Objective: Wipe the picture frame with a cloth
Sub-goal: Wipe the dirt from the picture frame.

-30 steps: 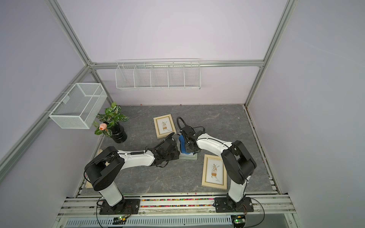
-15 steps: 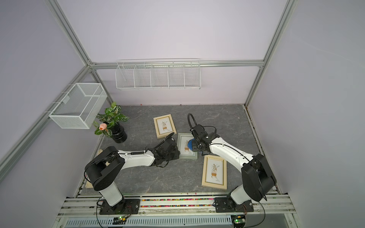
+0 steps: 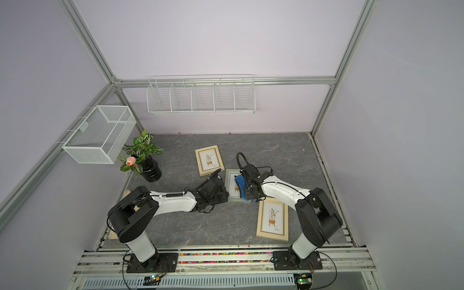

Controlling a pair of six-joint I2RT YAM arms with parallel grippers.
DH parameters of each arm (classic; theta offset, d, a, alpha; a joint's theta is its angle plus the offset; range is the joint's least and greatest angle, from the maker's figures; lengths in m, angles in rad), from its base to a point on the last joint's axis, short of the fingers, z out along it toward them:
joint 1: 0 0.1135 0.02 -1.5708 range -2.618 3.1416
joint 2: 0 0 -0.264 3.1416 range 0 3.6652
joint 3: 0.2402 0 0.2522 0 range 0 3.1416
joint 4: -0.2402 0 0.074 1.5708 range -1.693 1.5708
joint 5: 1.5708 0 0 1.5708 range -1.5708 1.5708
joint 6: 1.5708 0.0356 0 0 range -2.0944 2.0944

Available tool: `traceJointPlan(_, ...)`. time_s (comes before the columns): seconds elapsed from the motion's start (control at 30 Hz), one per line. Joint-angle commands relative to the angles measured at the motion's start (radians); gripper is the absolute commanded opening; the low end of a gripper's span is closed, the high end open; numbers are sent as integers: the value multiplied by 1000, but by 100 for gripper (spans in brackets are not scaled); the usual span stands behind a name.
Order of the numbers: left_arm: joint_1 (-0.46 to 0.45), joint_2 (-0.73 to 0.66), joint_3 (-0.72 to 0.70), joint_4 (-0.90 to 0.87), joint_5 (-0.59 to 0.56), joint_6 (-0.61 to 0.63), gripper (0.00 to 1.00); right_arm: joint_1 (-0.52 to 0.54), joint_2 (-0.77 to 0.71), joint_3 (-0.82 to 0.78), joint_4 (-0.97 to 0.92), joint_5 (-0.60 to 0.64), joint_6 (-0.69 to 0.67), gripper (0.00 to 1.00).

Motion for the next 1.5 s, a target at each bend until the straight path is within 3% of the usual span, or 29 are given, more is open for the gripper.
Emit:
traceJointPlan(0.0,14,61,-58,-166,-41,-23,21,16,-86,34,-57,48,-34,7)
traceJointPlan(0.13,13,66,-53,-164,-40,-22,21,79,-96,69,-15,-30,-30,7)
traceJointPlan(0.3,14,65,-54,-163,-39,-23,21,105,-8,48,83,-148,22,7)
traceJointPlan(0.5,14,60,-58,-166,-42,-23,21,80,81,33,20,-58,31,7)
traceJointPlan(0.7,13,60,-60,-164,-44,-25,21,2,-13,27,-25,24,-20,7)
traceJointPlan(0.83,14,66,-53,-164,-39,-24,21,39,-20,98,-13,-16,-32,7)
traceJointPlan(1.03,13,63,-50,-166,-40,-21,21,89,112,163,57,-104,-7,7)
traceJointPlan(1.23,13,61,-58,-158,-35,-21,21,14,215,175,59,-42,-26,7)
traceJointPlan(1.47,14,70,-60,-140,-24,-19,21,38,338,374,47,-73,-68,7)
